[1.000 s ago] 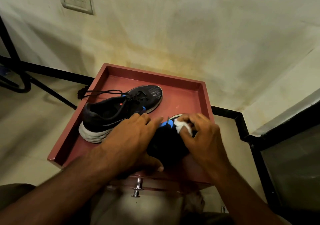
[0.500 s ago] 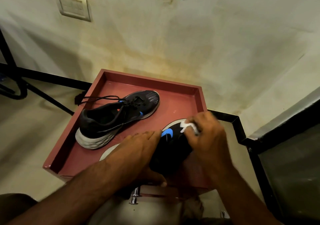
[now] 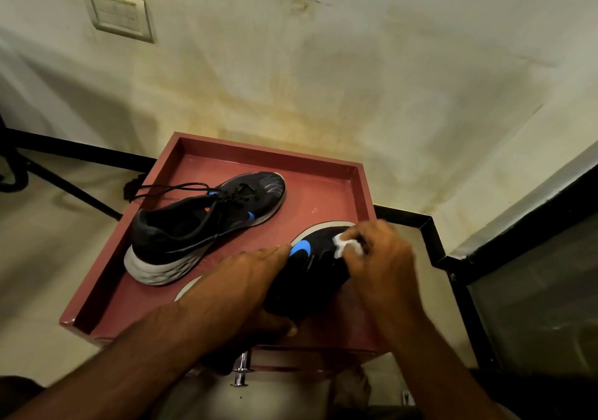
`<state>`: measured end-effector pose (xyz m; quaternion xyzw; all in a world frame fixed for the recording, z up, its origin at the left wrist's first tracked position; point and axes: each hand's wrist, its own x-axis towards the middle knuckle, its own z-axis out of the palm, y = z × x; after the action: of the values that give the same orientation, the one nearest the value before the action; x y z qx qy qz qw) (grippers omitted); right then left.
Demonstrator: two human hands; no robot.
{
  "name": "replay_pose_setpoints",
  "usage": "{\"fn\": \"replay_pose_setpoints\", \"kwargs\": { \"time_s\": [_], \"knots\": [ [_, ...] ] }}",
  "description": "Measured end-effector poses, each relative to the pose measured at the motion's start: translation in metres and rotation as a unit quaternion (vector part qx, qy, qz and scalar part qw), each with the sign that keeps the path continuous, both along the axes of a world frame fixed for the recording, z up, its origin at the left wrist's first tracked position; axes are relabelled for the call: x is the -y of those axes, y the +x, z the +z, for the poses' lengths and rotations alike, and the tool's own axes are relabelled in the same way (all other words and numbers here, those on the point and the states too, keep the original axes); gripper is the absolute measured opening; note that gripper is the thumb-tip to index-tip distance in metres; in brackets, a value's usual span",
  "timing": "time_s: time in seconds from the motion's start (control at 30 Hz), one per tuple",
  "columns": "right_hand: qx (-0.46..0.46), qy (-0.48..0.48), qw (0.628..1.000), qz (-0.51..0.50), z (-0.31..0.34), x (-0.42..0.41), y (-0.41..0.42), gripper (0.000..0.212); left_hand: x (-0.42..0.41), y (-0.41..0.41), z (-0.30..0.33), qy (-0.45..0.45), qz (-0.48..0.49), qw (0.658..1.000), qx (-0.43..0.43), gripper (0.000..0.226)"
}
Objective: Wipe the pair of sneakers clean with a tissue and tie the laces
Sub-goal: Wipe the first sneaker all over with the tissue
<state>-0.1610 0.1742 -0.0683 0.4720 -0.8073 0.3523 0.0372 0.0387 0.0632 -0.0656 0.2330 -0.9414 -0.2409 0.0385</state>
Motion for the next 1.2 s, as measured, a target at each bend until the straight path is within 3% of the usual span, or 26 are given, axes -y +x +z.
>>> {"fn": "replay_pose_setpoints", "kwargs": {
  "time_s": [0.13,0.27,0.4,0.57,0.7,0.83,1.0,1.2],
  "knots": [
    [-0.022,0.004,0.995,0.096,-0.006,-0.001,0.012,0.018,0.002,0.0,-0.001,0.0,-0.001,1.0,-0.003,0.092],
    [0.006,-0.026,1.0,-0.015,0.003,0.0,-0.02,0.018,0.002,0.001,0.002,0.018,-0.003,1.0,-0.02,0.095],
    [-0.011,0.018,0.995,0.099,-0.008,0.003,0.014,0.018,0.003,-0.001,0.003,0.025,0.0,1.0,-0.018,0.091],
    [-0.004,0.015,0.999,-0.034,0.0,0.005,-0.015,0.011,0.004,0.0,0.005,0.047,-0.006,0.998,-0.029,0.094],
    [-0.007,0.073,0.997,0.029,-0.014,-0.002,0.008,0.007,0.005,0.0,0.005,0.057,-0.001,0.998,-0.027,0.088],
    [0.0,0.024,0.999,-0.045,-0.007,0.003,-0.017,0.005,0.006,0.0,0.004,0.049,-0.004,0.999,-0.02,0.091],
    [0.035,0.108,0.994,0.0,-0.023,-0.004,0.013,0.015,0.009,0.0,0.005,0.063,0.007,0.998,-0.024,0.082],
    [0.022,0.016,0.998,-0.056,-0.006,0.004,-0.016,0.012,0.01,0.0,0.003,0.049,0.004,0.999,-0.01,0.087]
  ]
}}
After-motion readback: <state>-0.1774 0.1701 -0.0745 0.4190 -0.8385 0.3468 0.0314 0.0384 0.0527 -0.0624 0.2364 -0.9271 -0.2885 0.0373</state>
